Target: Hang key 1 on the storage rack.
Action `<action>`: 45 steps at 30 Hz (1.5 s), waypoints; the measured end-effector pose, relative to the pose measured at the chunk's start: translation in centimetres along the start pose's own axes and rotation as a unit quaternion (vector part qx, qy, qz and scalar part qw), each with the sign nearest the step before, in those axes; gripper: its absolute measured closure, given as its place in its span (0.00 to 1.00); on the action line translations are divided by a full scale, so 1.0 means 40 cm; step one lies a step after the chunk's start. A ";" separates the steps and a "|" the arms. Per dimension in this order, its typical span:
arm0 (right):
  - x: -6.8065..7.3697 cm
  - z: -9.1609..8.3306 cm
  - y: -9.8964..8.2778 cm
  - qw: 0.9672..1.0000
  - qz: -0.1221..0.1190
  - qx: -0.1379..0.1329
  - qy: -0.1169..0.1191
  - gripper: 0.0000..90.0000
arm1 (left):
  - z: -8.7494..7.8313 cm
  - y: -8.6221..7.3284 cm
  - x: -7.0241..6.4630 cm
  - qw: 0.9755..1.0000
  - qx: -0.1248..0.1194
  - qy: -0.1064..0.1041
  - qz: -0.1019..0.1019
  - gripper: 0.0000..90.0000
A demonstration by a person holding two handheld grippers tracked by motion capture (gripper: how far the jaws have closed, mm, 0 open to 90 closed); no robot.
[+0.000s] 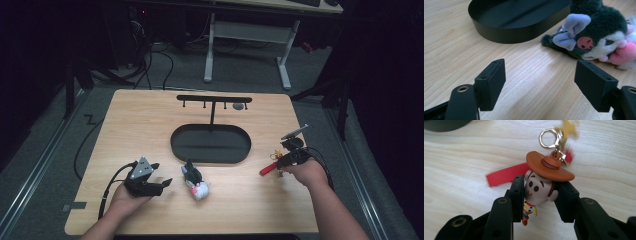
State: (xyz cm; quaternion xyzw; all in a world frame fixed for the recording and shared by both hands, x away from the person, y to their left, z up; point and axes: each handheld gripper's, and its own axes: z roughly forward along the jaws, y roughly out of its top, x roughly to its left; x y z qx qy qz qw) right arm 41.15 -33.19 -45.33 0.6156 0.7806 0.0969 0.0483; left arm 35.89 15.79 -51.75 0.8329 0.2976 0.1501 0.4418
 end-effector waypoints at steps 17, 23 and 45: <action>0.084 -0.135 0.001 0.998 -0.055 0.006 -0.012 0.70 | -0.002 -0.001 0.000 1.000 0.000 -0.004 0.000 0.29; 0.114 -0.182 0.017 0.997 -0.069 0.007 -0.017 0.70 | -0.002 -0.001 0.000 1.000 0.002 -0.006 0.000 0.29; 0.196 -0.300 0.099 0.994 -0.112 -0.003 -0.017 0.70 | -0.001 -0.001 -0.001 1.000 0.002 -0.011 0.003 0.30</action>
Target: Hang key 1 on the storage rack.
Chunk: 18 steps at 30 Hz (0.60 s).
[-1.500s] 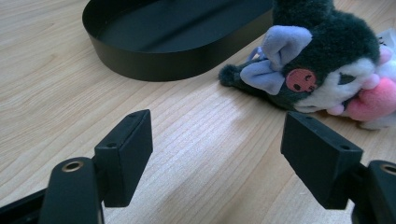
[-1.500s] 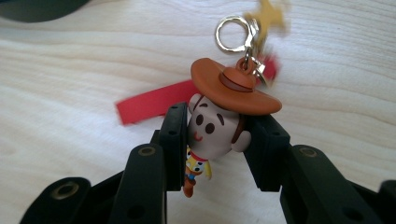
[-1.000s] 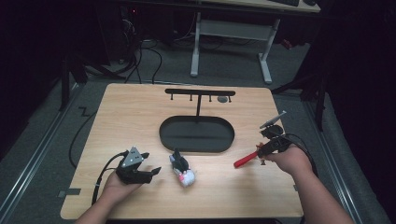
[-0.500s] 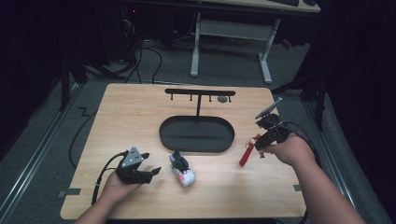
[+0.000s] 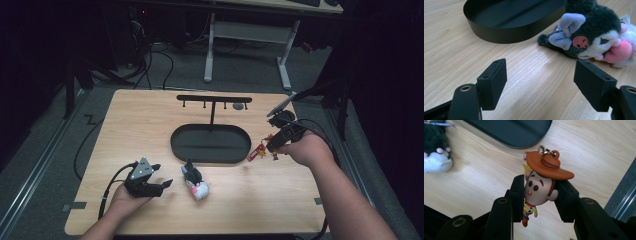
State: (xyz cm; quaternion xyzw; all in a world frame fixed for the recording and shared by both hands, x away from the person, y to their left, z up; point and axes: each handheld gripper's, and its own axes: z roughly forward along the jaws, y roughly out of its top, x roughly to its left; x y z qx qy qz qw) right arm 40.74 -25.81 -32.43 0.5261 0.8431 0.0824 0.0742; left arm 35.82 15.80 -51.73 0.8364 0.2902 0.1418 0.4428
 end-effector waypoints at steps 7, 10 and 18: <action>0.007 -0.005 0.027 1.000 -0.009 -0.004 -0.002 0.76 | 0.001 -0.001 -0.001 1.000 -0.001 -0.001 0.001 0.30; 0.009 -0.001 0.040 1.000 -0.012 -0.009 -0.014 0.77 | 0.000 0.000 0.000 1.000 0.001 -0.002 0.001 0.30; 0.007 -0.012 0.058 1.000 -0.014 -0.015 -0.017 0.77 | 0.002 -0.002 0.003 1.000 0.000 -0.003 -0.002 0.30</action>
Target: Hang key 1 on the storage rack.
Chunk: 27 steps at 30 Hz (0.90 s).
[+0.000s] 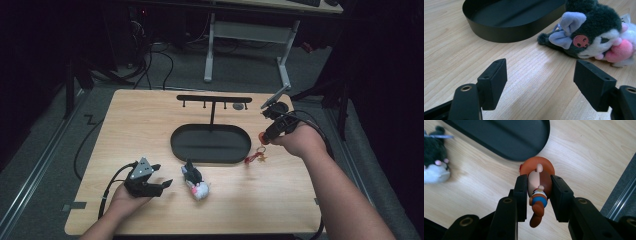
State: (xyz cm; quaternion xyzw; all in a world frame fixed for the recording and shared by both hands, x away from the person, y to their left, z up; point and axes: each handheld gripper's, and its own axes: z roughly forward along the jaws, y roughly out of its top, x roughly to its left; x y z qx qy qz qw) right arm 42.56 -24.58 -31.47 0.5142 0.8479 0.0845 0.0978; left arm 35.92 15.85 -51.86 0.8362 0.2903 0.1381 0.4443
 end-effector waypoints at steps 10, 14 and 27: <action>-0.012 -0.066 0.041 1.000 0.010 -0.025 -0.008 0.77 | -0.001 0.002 -0.002 1.000 0.001 -0.001 0.003 0.30; -0.016 -0.071 0.057 1.000 0.015 -0.022 -0.003 0.77 | -0.001 0.001 -0.002 1.000 0.001 -0.001 0.003 0.30; -0.014 -0.070 0.124 0.999 0.010 -0.031 0.001 0.77 | -0.004 -0.001 0.000 1.000 -0.001 0.000 0.000 0.30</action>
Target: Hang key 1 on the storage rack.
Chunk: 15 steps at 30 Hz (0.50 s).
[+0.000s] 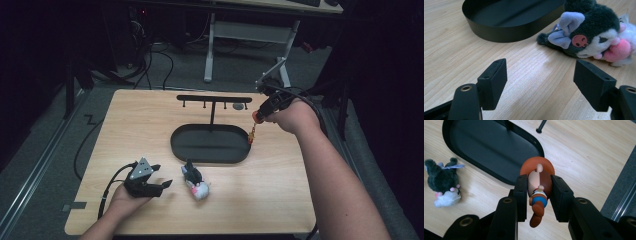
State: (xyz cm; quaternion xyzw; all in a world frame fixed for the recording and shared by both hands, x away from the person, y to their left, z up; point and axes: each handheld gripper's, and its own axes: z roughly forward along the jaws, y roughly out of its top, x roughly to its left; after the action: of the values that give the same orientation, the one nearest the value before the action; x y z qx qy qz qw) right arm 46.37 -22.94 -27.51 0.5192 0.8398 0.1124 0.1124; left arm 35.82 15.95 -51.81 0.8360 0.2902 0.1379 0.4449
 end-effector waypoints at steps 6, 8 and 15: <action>-0.002 -0.002 0.033 1.000 0.000 -0.002 -0.002 0.77 | 0.000 0.000 0.001 1.000 -0.001 0.000 -0.001 0.30; -0.002 0.000 0.042 1.000 -0.001 -0.004 -0.004 0.77 | 0.000 0.000 0.001 1.000 -0.001 -0.001 -0.001 0.30; -0.002 0.004 0.073 1.000 0.000 -0.008 -0.006 0.77 | -0.001 -0.001 0.001 1.000 -0.001 -0.002 -0.001 0.31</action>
State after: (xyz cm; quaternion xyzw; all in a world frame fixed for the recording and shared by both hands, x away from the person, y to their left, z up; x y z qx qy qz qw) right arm 48.92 -21.73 -26.76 0.5185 0.8385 0.1159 0.1210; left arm 35.81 16.02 -51.80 0.8354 0.2903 0.1363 0.4463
